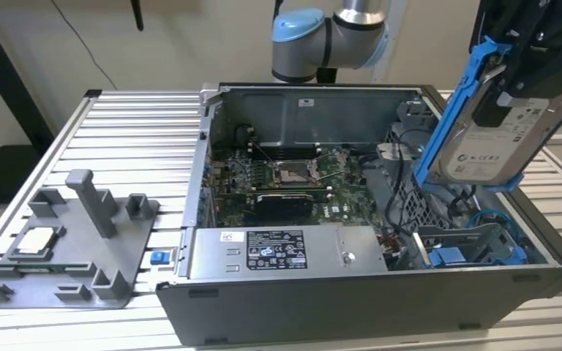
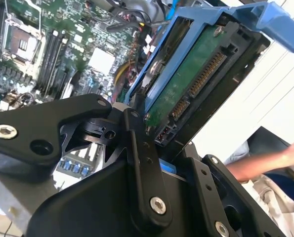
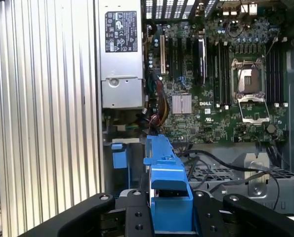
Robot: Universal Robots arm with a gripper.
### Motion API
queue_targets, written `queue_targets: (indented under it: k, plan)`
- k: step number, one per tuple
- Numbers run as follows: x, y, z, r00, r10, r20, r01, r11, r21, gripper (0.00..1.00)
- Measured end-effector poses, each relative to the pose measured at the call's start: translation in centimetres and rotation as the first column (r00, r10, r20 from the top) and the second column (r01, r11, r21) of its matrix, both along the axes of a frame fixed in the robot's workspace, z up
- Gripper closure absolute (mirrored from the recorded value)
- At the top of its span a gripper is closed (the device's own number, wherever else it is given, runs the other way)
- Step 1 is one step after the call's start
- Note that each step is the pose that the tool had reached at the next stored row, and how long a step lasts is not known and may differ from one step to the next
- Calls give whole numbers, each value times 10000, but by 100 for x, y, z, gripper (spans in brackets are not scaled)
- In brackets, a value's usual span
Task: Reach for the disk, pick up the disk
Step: 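Pick up the disk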
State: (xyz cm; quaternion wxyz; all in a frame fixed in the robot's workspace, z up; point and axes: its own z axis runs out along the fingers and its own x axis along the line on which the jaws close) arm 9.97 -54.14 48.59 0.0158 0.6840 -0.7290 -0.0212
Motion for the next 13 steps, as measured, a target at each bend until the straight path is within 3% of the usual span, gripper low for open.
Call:
queue_targets:
  k: [6, 13]
  plan:
    - [4, -97, -47, 10000, 0, 1, 0, 10000, -21, 100]
    - [31, -198, -159, 10000, 0, 22, 0, 10000, -32, 100]
